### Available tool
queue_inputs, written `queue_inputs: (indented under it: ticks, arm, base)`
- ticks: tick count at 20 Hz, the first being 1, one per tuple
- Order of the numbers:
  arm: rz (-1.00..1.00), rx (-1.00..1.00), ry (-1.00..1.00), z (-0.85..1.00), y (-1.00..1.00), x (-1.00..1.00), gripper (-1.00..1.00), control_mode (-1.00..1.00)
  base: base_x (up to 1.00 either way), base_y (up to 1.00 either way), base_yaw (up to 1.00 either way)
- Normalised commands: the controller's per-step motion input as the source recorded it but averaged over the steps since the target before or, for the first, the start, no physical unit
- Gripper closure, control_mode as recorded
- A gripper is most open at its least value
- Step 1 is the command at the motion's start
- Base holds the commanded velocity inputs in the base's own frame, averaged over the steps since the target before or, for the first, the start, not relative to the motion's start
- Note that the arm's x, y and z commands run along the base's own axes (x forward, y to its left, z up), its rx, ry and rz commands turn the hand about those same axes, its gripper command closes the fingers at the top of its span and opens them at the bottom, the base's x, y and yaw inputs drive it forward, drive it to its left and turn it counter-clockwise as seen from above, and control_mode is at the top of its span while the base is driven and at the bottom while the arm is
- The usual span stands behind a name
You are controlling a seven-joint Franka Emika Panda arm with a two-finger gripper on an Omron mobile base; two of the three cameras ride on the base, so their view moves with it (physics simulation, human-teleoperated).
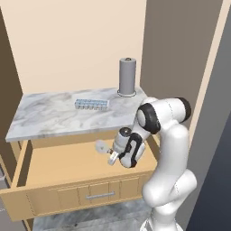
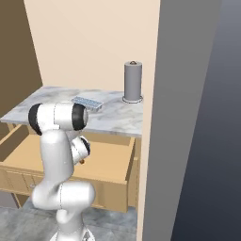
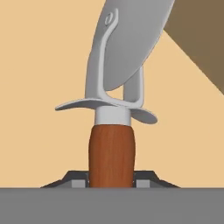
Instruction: Pick the pizza cutter from the drawer and place it on the counter.
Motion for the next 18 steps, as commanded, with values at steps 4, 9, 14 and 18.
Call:
queue_inputs:
  ticks: [4,9,14,18]
  arm:
    - [0.47,0.08,-0.43,1.0,-0.22,0.0,1.0,-1.0]
    - [0.29,0.05,-0.36,1.0,-0.39,-0.05,1.0,-1.0]
    - [0.22,0.0,-0.23,1.0,-0.2,0.09,1.0,-1.0]
    - [0.18,0.0,-0.09,1.0,-0.17,0.22,1.0,-1.0]
  base:
    - [0.0,0.0,0.0]
    - [0.0,0.0,0.0]
    - [0.0,0.0,0.0]
    - [0.0,0.0,0.0]
